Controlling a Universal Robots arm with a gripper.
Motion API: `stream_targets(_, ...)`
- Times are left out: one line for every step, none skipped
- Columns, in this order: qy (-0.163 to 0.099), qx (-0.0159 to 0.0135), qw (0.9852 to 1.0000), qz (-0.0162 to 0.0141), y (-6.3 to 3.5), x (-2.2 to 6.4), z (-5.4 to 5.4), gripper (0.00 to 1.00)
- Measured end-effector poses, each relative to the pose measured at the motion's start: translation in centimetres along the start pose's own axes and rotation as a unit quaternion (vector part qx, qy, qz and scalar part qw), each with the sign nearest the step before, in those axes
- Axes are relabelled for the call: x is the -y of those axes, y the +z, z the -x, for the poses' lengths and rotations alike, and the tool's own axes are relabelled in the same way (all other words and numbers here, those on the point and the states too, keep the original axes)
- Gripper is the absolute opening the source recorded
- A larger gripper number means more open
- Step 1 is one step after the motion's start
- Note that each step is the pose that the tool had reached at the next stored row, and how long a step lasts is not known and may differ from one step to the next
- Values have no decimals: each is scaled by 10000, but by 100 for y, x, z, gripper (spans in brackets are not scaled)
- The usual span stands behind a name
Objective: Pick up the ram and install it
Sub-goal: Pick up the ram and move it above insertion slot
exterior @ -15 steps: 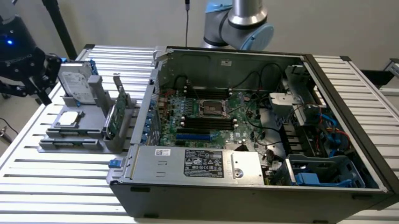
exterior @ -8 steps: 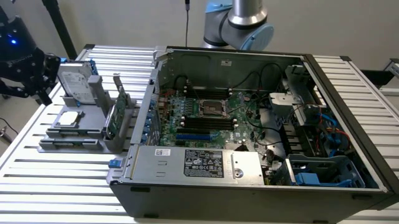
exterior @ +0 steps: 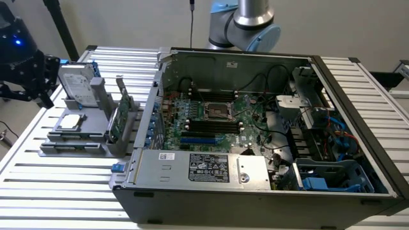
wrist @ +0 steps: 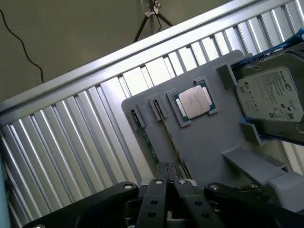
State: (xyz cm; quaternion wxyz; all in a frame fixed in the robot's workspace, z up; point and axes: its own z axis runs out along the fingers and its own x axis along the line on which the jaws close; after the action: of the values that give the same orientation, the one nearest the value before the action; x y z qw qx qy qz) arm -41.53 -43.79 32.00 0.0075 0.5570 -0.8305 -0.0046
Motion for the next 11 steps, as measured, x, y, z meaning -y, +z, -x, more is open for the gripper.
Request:
stream_targets(-89, -1, 10000, -1, 2, 0, 0, 11)
stream_targets(-180, -3, 9998, -1, 4, 0, 0, 11)
stream_targets(-272, -4, 9996, -2, 5, 0, 0, 11)
stream_targets(-362, -6, 9993, -3, 7, 0, 0, 11)
stream_targets(-452, -7, 9990, -3, 9, 0, 0, 11)
stream_targets(-541, -9, 9985, -4, 11, 0, 0, 11)
stream_targets(-632, -10, 9980, -4, 13, 0, 0, 11)
stream_targets(-721, -12, 9974, -5, 16, 0, 0, 11)
stream_targets(-819, -13, 9966, -6, 19, 0, 0, 11)
stream_targets(-908, -14, 9959, -7, 22, 0, 0, 11)
stream_targets(-998, -15, 9950, -8, 27, 1, 0, 11)
